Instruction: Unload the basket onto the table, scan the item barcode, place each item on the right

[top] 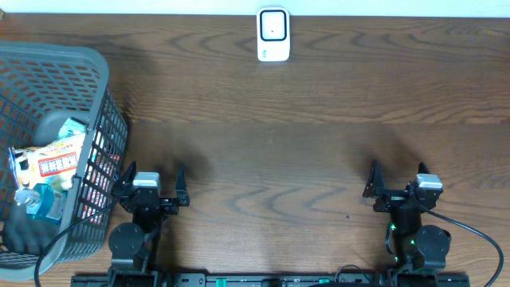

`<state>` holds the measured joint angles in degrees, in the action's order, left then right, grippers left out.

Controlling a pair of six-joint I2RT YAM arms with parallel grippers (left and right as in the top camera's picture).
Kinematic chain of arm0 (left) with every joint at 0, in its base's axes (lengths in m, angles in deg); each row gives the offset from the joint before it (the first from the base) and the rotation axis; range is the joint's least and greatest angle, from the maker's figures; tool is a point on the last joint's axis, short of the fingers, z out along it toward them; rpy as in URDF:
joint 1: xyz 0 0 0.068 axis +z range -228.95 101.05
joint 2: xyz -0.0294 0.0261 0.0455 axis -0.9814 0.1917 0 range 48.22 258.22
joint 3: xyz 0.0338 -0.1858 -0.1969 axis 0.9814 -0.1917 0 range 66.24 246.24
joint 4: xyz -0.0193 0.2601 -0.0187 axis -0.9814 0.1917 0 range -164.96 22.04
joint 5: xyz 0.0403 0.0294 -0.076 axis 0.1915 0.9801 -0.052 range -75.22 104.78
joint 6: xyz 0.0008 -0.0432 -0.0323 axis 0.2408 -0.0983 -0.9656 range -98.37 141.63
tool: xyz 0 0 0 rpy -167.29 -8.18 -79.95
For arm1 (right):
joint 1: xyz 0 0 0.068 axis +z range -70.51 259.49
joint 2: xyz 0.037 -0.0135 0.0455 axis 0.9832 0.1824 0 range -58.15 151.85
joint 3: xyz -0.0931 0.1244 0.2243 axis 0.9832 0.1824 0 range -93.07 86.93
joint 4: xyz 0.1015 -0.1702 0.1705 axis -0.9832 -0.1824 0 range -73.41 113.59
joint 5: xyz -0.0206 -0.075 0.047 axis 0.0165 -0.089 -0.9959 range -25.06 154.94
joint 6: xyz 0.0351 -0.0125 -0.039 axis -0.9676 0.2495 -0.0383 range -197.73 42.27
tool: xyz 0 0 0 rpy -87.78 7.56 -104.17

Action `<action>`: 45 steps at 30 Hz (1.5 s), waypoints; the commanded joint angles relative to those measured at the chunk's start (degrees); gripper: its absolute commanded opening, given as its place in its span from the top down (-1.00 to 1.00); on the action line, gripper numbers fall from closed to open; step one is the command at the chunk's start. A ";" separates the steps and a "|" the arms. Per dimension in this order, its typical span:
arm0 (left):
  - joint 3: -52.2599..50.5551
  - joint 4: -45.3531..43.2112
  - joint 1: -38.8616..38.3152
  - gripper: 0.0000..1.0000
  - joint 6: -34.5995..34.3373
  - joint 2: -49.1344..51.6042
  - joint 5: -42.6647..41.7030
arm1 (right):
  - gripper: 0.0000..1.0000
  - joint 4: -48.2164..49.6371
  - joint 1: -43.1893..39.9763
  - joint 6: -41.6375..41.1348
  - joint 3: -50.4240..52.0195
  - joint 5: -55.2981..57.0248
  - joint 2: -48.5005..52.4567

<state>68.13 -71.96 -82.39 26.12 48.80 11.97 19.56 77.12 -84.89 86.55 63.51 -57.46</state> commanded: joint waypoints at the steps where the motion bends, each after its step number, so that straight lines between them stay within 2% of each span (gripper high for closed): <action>1: -1.66 0.11 -0.13 -0.97 -0.24 -0.35 0.94 | -0.98 -0.28 0.44 0.42 0.07 0.70 -0.31; 11: -1.66 0.63 -0.13 -0.97 -0.33 -0.35 0.74 | -0.99 -0.28 0.44 0.42 0.07 0.68 -0.31; 17: -1.25 -3.21 -0.13 -0.98 -0.79 -0.35 -12.24 | -0.98 -0.28 0.44 0.42 0.07 0.70 -0.31; 19: -0.13 -4.63 -0.13 -0.97 -3.23 -0.35 -16.74 | -0.99 -0.28 0.44 0.39 0.07 0.70 -0.31; 23: 3.98 -5.46 -0.13 -0.97 -10.23 -0.17 -17.79 | -0.98 -0.26 0.44 0.39 0.07 0.68 -0.31; 28: 13.66 -5.46 -0.13 -0.97 -10.82 3.63 -17.75 | -0.99 -0.28 0.44 0.39 0.07 0.70 -0.31; 31: 21.35 -4.59 -0.13 -0.97 -10.82 9.42 -17.79 | -0.98 -0.28 0.44 0.42 0.07 0.68 -0.31; 37: 41.51 5.81 -0.13 -0.97 -10.78 26.25 -21.03 | -0.99 -0.28 0.44 0.39 0.07 0.68 -0.31; 42: 63.67 25.29 -0.13 -0.97 -7.74 39.34 -21.03 | -0.98 -0.28 0.44 0.39 0.07 0.70 -0.31; 45: 72.32 36.59 -0.11 -0.97 -6.86 44.06 -20.35 | -0.98 -0.28 0.44 0.42 0.07 0.68 -0.31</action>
<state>133.99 -40.09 -82.39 17.29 90.40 -7.83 19.56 77.12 -84.87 86.55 63.70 -57.46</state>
